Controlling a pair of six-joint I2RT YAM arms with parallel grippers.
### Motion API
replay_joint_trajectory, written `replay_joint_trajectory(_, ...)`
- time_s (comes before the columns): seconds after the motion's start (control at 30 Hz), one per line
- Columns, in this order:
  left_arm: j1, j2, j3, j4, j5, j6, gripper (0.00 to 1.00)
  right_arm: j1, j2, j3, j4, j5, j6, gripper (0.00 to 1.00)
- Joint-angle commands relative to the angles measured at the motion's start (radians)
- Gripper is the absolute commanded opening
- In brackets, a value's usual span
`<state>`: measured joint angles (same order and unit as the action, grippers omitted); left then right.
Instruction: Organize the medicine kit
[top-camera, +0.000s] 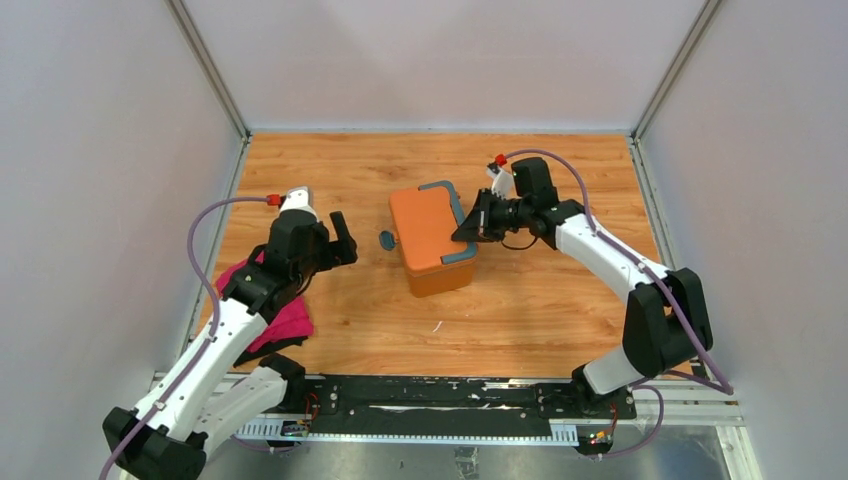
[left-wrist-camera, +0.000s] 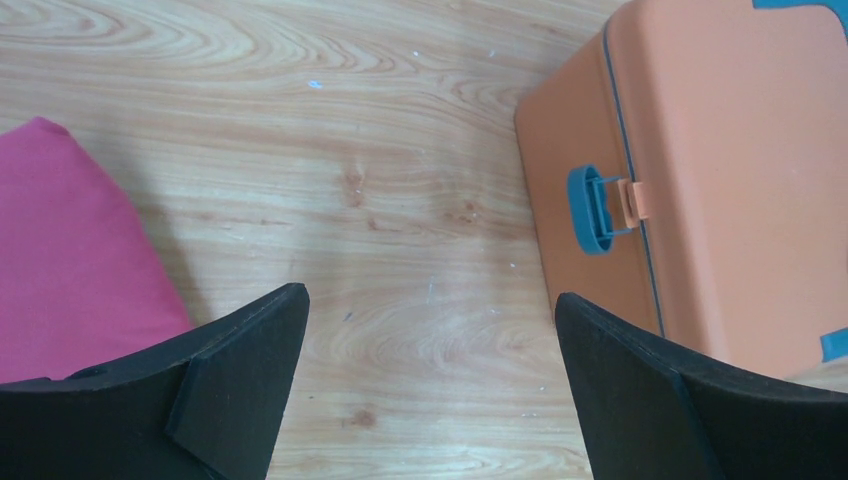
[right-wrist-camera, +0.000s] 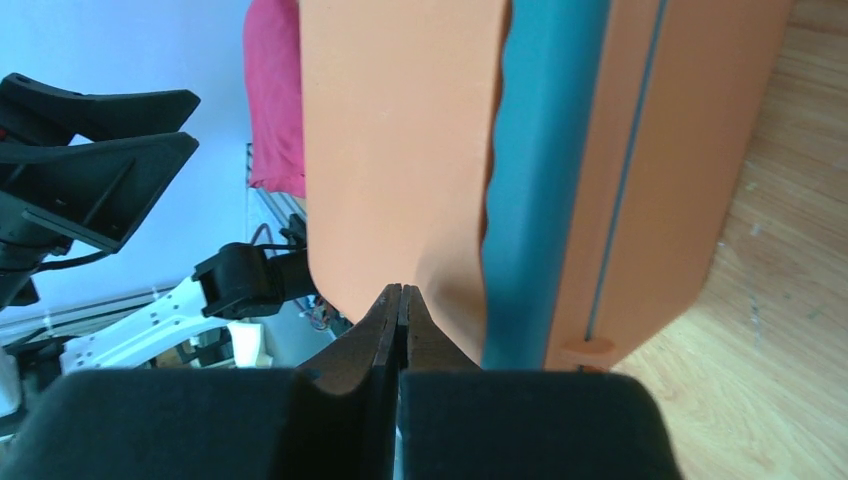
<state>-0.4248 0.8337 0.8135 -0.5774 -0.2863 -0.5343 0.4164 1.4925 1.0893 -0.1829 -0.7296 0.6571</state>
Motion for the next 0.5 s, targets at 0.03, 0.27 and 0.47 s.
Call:
replay_joint_trajectory(0.03, 0.008, 0.030, -0.027, 0.098, 0.128, -0.034, 1.00, 0.008, -0.080, 0.035, -0.117, 0.109, -0.108, 0.00)
replay_joint_trajectory(0.27, 0.008, 0.082, -0.034, 0.237, 0.231, -0.072, 1.00, 0.009, -0.160, 0.073, -0.237, 0.266, -0.224, 0.24)
replay_joint_trajectory(0.47, 0.009, 0.121, -0.079, 0.389, 0.362, -0.124, 1.00, 0.004, -0.177, 0.101, -0.289, 0.364, -0.269, 0.51)
